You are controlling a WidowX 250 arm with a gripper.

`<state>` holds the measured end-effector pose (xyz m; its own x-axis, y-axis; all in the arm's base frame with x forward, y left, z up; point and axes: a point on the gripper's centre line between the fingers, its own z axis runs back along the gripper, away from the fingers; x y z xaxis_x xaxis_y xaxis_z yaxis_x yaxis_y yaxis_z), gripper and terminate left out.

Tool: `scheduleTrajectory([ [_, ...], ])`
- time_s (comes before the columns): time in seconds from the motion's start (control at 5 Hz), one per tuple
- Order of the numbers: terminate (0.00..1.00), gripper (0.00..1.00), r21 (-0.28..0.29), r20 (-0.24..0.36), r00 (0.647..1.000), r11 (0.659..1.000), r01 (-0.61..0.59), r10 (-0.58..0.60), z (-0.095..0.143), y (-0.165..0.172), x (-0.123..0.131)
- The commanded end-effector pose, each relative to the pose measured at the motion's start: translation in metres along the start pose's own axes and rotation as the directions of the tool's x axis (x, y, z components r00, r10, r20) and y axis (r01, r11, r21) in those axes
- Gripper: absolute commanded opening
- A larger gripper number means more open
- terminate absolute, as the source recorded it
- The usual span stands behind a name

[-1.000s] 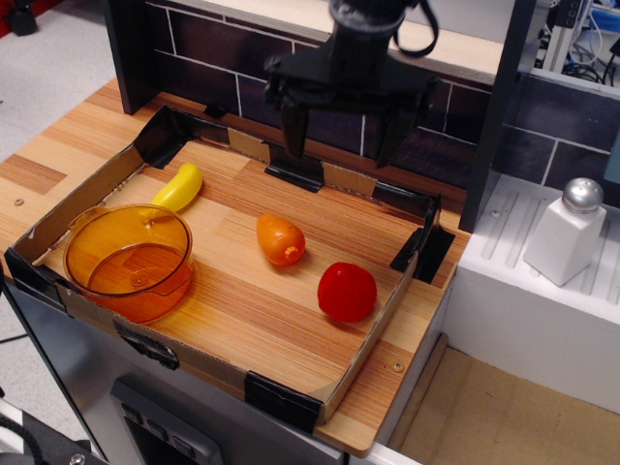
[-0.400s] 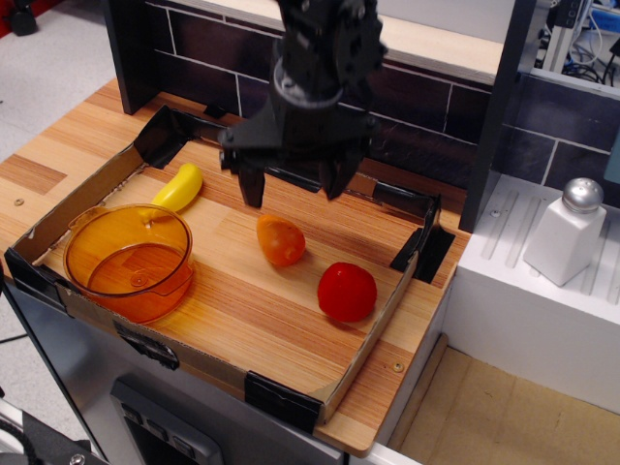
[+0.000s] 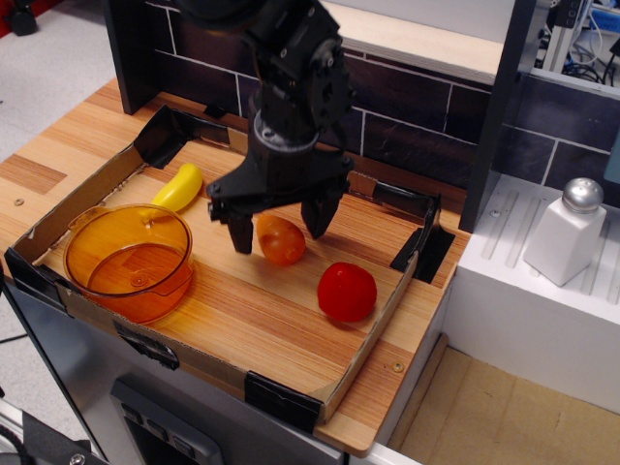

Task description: Put carrot in pot

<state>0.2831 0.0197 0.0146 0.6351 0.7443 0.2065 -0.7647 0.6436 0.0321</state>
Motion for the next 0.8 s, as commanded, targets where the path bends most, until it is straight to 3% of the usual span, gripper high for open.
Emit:
scheduleTrajectory([
  [0.0,0.00,1.00,-0.009,-0.004,1.000,1.000,-0.025,0.025,-0.005,-0.004,0.000],
  [0.2,0.00,0.00,-0.033,-0.007,1.000,0.999,-0.020,0.020,-0.002,-0.003,-0.001],
  [0.4,0.00,0.00,-0.043,-0.017,1.000,0.999,-0.023,0.022,0.011,-0.007,0.004],
  [0.6,0.00,0.00,-0.084,0.056,0.997,0.996,-0.041,0.046,0.037,-0.006,0.013],
])
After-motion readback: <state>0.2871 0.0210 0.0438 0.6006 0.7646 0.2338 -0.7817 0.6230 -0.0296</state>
